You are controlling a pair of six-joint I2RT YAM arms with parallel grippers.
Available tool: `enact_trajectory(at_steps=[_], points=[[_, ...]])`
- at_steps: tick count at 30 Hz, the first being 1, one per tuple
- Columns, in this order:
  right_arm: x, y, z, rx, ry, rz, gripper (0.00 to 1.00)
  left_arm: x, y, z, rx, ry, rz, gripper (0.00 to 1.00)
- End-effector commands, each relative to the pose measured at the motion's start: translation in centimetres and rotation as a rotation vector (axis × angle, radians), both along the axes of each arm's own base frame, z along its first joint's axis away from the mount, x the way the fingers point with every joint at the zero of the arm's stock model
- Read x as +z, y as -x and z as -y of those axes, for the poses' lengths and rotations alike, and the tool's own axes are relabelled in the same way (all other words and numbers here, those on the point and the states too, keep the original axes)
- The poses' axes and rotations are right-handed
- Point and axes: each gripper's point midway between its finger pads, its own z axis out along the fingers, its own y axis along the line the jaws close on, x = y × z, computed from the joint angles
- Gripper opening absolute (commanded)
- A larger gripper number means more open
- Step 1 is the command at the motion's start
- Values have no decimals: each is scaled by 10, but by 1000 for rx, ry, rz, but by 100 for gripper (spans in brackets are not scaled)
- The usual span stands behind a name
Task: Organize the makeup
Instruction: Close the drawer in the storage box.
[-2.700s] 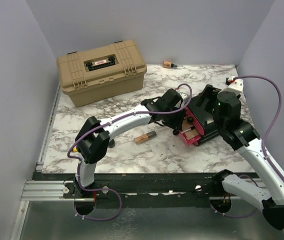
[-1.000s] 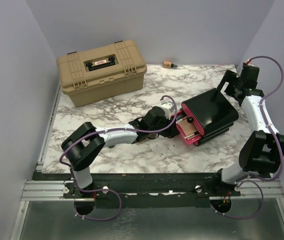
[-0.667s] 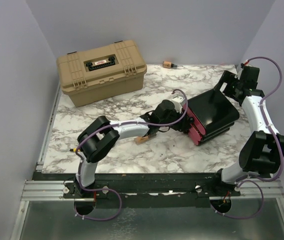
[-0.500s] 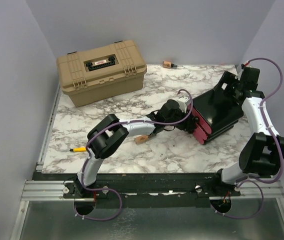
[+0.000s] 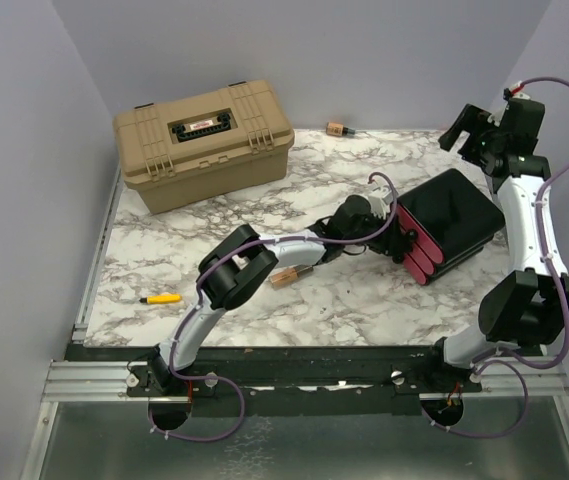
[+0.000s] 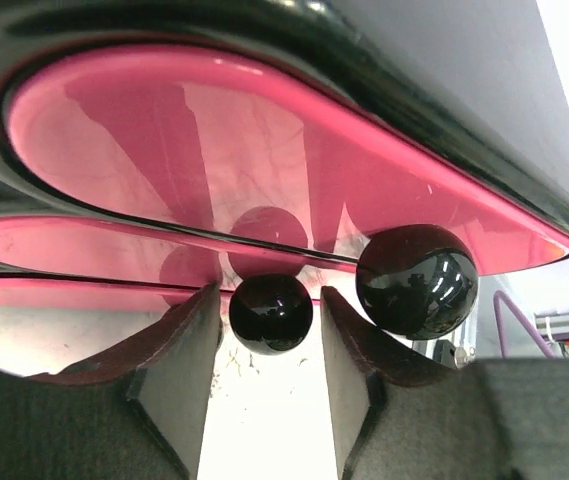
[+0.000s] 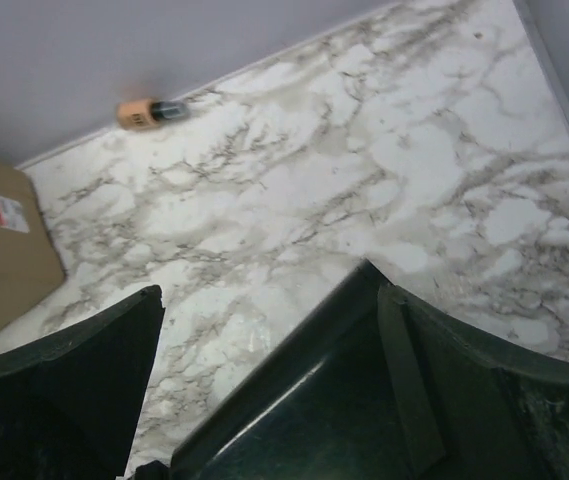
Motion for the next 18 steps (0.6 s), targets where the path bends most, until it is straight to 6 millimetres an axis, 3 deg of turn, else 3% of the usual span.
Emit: enact_trajectory(at_steps=[1, 9, 13, 18], points=[[10, 1, -29, 177, -48, -23, 93, 36, 1, -3, -2, 91, 69, 49], [40, -10, -84, 362, -234, 75, 93, 55, -22, -47, 52, 93, 93, 58], [42, -18, -115, 416, -199, 53, 93, 64, -20, -57, 31, 99, 116, 59], [32, -34, -155, 393, -152, 30, 93, 69, -25, -80, 65, 91, 117, 59]])
